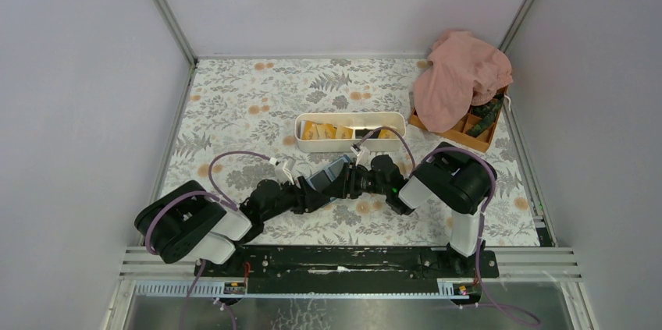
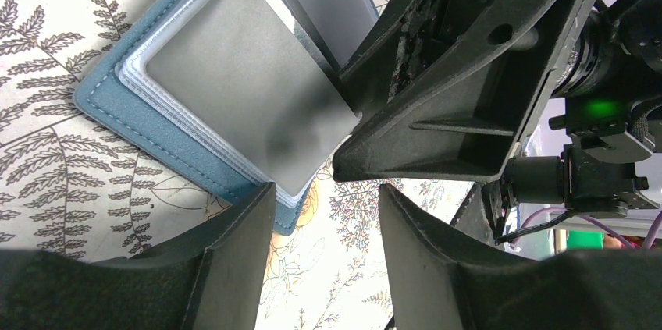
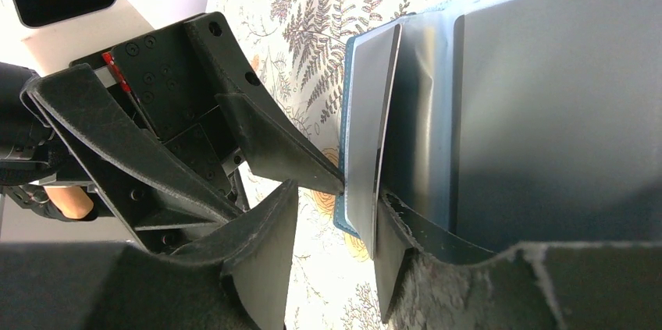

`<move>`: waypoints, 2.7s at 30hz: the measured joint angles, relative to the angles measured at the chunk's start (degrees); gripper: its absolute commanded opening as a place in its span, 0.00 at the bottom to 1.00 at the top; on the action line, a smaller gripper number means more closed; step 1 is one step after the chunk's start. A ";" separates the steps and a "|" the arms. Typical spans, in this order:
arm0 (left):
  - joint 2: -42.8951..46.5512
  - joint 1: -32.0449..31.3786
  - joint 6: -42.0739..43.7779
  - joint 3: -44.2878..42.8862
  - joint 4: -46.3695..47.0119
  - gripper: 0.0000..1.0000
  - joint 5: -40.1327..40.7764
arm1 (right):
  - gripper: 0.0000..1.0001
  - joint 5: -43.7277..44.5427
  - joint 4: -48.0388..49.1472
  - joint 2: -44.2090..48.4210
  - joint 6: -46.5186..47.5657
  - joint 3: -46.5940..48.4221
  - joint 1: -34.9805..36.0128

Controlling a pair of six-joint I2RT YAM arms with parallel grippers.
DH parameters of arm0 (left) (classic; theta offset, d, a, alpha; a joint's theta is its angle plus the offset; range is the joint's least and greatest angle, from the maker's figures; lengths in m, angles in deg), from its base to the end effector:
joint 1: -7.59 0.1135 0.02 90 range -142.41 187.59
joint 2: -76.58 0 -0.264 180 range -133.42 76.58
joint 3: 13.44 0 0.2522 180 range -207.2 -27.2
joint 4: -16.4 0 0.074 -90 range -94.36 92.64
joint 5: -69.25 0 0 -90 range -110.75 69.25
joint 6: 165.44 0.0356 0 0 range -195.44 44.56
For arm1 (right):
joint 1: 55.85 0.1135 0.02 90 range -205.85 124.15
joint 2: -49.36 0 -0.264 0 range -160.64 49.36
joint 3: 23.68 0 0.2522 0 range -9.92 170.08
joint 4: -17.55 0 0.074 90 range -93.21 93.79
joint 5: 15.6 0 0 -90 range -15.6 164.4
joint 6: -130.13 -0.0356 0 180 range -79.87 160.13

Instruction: Take the credit cards out of the card holder

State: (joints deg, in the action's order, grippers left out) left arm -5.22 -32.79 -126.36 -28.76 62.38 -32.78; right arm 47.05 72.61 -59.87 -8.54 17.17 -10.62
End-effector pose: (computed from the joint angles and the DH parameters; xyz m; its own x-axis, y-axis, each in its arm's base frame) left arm 0.1361 -0.1255 0.1054 -0.7755 -0.3371 -0.5338 0.2861 0.5661 -0.7731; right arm 0.2015 0.2264 0.1040 -0.8171 0.1234 -0.5631 -0.5025 0.3263 0.8006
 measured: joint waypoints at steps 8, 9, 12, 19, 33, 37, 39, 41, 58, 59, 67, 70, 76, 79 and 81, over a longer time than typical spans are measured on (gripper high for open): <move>0.00 0.00 0.00 0.00 0.00 0.58 -0.02 | 0.38 0.50 -0.35 0.00 0.00 0.00 0.04; 0.00 0.00 0.00 0.00 0.00 0.58 -0.02 | 0.38 0.57 -0.37 0.00 0.00 0.00 0.04; 0.00 0.00 0.02 0.00 0.00 0.58 -0.04 | 0.36 0.74 -0.50 0.00 0.00 0.00 0.04; -0.22 0.00 0.00 -0.02 0.13 0.58 -0.35 | 0.25 0.87 -1.07 0.00 0.17 -0.02 0.04; -0.50 0.02 -0.02 0.07 0.46 0.58 -0.44 | 0.24 0.72 -3.15 0.85 1.16 -0.09 0.00; -1.66 0.37 -0.42 0.07 1.73 0.58 -0.50 | 0.24 0.42 -3.91 2.40 1.75 -0.79 -0.68; -2.54 0.52 -0.81 0.07 2.82 0.58 -0.57 | 0.23 -0.04 -4.46 3.26 2.05 -1.07 -1.33; -3.50 0.79 -1.11 0.09 4.00 0.58 -0.68 | 0.23 -0.42 -5.18 3.91 2.36 -1.11 -1.95; -6.64 1.95 -2.14 0.74 8.85 0.58 -1.66 | 0.28 -0.63 -12.22 9.25 6.54 -1.88 -5.75; -6.64 1.99 -2.14 0.74 8.85 0.58 -1.70 | 0.28 -0.63 -12.70 9.51 6.80 -1.88 -5.88; -6.67 2.25 -2.16 0.74 8.90 0.57 -2.12 | 0.11 -0.35 -15.02 10.45 8.41 -1.88 -6.51; -6.69 2.25 -2.14 0.74 8.94 0.57 -2.16 | 0.00 -0.17 -15.93 11.21 8.90 -1.88 -6.71; -6.69 2.25 -2.14 0.76 8.98 0.57 -2.54 | 0.02 0.17 -16.76 12.00 9.33 -1.88 -6.84; -6.69 2.25 -2.14 0.76 8.98 0.57 -2.62 | 0.03 0.74 -17.55 13.22 9.55 -2.25 -7.06; -6.67 2.25 -2.12 0.76 8.98 0.57 -2.64 | 0.03 1.31 -18.67 14.71 10.08 -2.43 -7.23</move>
State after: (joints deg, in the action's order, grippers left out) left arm -11.89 -30.54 -128.48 -28.00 71.37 -35.42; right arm 48.36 53.94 -45.16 1.54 14.75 -17.86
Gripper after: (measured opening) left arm 0.572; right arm 0.035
